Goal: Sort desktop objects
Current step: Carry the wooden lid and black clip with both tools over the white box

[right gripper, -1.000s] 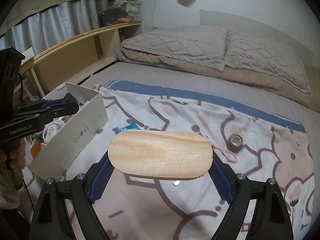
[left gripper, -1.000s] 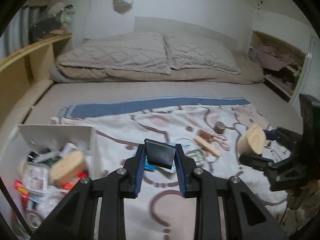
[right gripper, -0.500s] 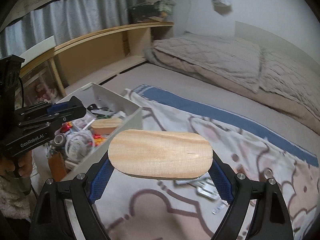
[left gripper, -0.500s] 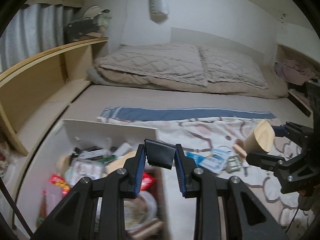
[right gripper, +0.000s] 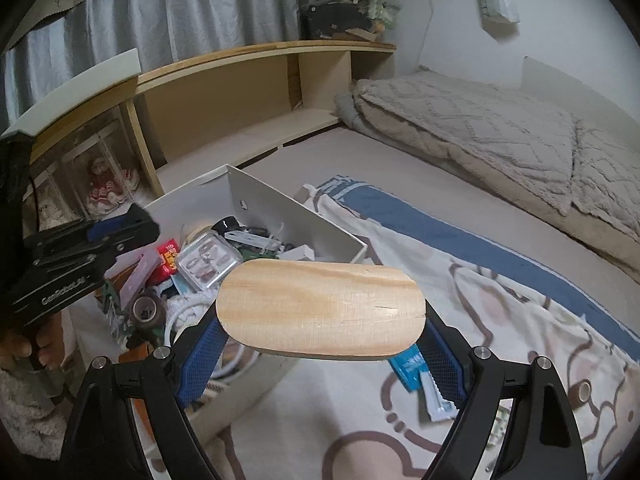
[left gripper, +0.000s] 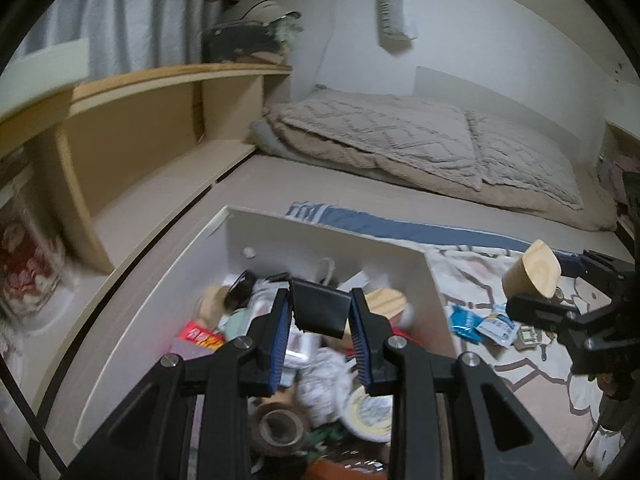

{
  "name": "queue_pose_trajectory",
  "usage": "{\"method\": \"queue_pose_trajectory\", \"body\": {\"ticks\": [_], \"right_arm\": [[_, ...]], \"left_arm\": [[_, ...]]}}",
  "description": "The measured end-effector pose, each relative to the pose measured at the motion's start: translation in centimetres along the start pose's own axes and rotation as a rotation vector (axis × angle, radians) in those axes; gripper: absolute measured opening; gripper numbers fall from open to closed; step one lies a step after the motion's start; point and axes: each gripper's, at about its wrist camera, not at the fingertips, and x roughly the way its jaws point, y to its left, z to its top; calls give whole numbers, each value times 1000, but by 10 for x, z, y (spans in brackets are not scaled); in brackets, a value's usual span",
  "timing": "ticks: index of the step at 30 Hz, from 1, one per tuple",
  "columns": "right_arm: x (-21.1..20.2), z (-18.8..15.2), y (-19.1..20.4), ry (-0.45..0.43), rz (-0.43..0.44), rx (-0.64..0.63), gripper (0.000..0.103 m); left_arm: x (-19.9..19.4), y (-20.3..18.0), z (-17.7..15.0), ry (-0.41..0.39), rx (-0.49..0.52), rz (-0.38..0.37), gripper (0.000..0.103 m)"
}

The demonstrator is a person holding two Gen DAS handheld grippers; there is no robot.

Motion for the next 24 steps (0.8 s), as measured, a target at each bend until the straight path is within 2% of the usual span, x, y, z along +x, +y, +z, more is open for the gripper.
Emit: {"method": "queue_pose_trajectory", "body": {"ticks": [12,24], "right_arm": [[45,21,23,31,26,30,89],[98,49,46,123,52,86,89]], "left_arm": [[-3,44,-28,88,-8,86,29],[2,65,-42,155,7,77,29]]}}
